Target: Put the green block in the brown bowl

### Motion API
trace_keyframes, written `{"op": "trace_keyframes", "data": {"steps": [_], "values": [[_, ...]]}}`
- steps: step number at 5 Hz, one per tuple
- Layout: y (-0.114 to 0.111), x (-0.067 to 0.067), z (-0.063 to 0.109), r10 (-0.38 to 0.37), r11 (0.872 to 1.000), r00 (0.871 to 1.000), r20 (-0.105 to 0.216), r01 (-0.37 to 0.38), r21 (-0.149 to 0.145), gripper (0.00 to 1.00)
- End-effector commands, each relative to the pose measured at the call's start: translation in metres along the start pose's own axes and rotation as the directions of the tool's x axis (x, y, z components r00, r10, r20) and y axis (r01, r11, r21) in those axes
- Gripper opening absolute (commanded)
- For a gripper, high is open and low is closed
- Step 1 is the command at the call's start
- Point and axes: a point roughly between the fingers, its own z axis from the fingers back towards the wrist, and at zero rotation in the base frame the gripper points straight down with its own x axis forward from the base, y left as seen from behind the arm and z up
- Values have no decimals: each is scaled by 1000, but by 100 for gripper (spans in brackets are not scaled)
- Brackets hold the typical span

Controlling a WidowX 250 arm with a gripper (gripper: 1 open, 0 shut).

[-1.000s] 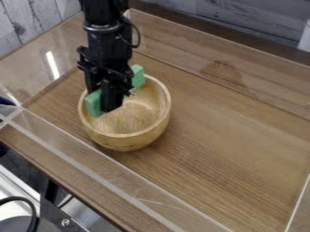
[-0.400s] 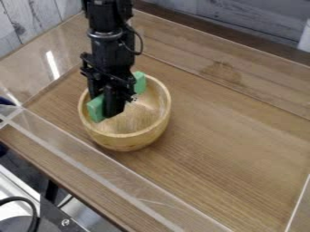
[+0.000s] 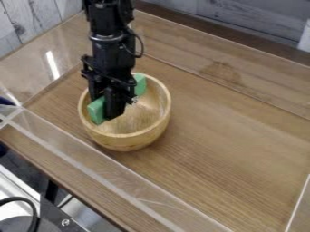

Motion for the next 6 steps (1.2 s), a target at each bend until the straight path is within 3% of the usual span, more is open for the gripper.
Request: {"op": "trace_keyframes", "data": {"steps": [1,6], "values": [[2,4,6,-6,1000,1000,19,6,17,0],[0,5,2,-4,1000,1000,-2,4,7,0]]}}
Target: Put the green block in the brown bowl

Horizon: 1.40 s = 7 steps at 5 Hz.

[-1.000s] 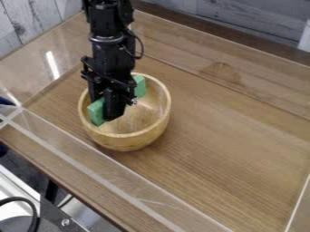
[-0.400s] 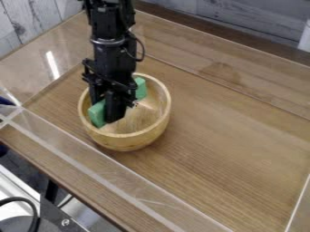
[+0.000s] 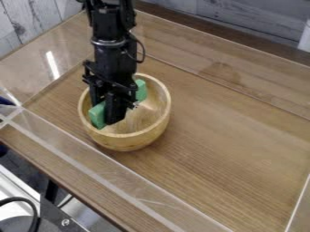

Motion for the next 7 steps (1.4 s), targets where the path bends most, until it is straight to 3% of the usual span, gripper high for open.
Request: {"op": "trace_keyframes", "data": {"steps": [1,7], "values": [[3,6,9,-6,1000,999,31,5,22,0],[1,10,11,-2,1000,1000,15,1,12,0]]}}
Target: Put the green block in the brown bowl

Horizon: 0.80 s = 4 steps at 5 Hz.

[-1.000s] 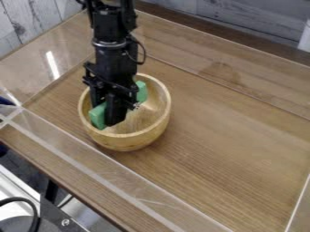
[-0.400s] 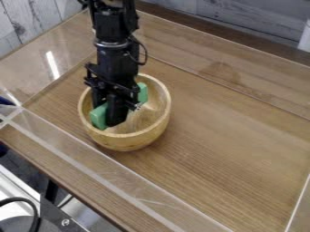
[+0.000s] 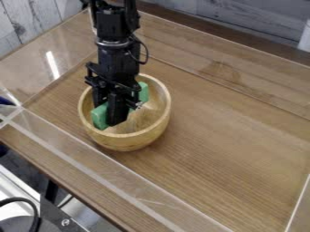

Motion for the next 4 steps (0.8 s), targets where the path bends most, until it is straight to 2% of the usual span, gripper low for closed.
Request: {"op": "trace_keyframes", "data": {"steps": [1,4], "values": [[3,9,11,-6,1000,999,37,5,25,0],[1,14,7,-5,1000,1000,23,5,23,0]]}}
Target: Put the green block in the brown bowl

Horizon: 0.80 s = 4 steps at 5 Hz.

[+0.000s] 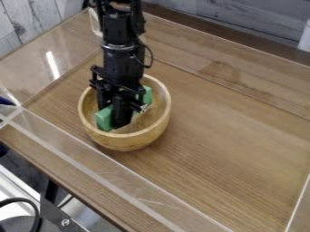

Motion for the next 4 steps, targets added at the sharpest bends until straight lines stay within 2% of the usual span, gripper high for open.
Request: {"op": "trace_keyframes", "data": {"steps": [1,4], "values": [[2,9,12,-8,1000,999,41,7,27,0],[1,12,10,-4,1000,999,31,4,21,0]]}}
